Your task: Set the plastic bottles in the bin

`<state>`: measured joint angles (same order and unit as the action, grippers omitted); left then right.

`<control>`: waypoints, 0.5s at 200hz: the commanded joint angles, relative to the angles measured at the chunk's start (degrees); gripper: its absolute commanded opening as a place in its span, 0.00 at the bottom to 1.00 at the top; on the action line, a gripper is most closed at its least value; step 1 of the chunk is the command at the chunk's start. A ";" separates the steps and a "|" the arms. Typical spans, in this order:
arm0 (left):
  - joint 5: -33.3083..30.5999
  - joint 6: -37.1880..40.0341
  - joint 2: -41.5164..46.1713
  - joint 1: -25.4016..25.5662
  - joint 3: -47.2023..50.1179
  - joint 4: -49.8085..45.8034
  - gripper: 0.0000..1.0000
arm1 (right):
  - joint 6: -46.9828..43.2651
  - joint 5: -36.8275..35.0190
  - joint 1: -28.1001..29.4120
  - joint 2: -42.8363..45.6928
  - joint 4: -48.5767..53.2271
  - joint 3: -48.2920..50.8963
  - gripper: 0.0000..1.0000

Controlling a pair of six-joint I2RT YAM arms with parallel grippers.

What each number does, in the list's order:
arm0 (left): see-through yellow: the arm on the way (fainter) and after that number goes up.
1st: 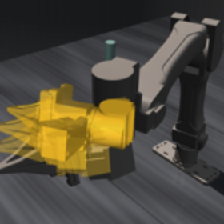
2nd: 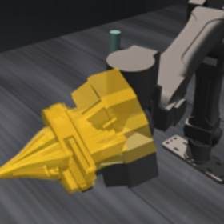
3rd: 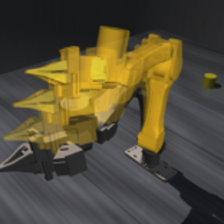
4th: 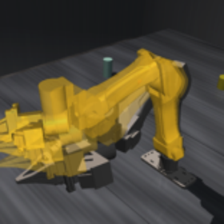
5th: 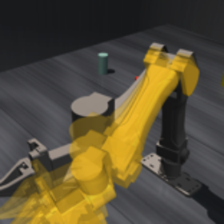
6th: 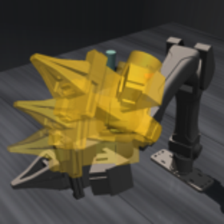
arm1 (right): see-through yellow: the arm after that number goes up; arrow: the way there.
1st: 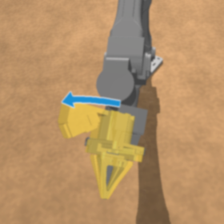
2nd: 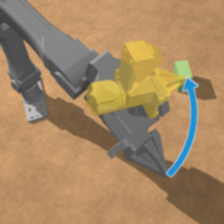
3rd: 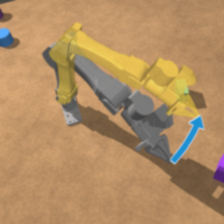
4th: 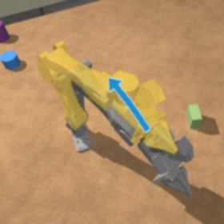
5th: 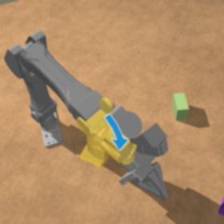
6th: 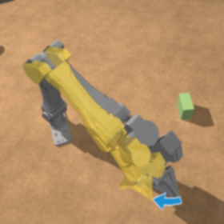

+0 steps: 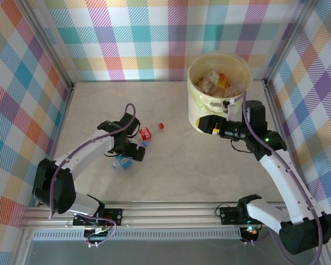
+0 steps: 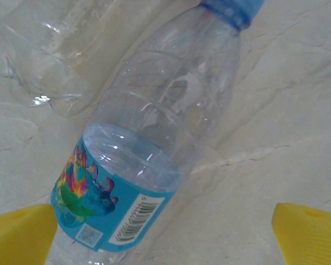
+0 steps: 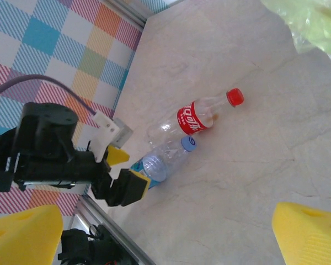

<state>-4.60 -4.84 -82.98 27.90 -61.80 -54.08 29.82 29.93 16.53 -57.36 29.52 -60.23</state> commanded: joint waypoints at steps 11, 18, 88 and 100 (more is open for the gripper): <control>-3.76 -0.18 -3.04 -0.65 -1.39 -2.77 0.98 | 2.38 1.58 0.31 2.05 -2.75 2.33 0.97; -3.19 -0.34 -3.63 -0.65 -1.22 -2.74 0.98 | 2.43 1.05 0.34 2.25 -2.65 2.75 0.97; -1.79 -3.41 -7.87 -0.49 -0.77 -4.72 0.99 | 3.79 0.59 0.37 2.31 -3.71 5.11 0.97; -1.64 -4.53 -7.90 0.05 -0.34 -4.89 0.98 | 3.93 0.66 0.41 2.32 -3.70 5.21 0.97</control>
<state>-6.55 -6.59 -90.13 27.81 -61.80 -55.86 32.73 30.06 16.58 -55.66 28.14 -55.70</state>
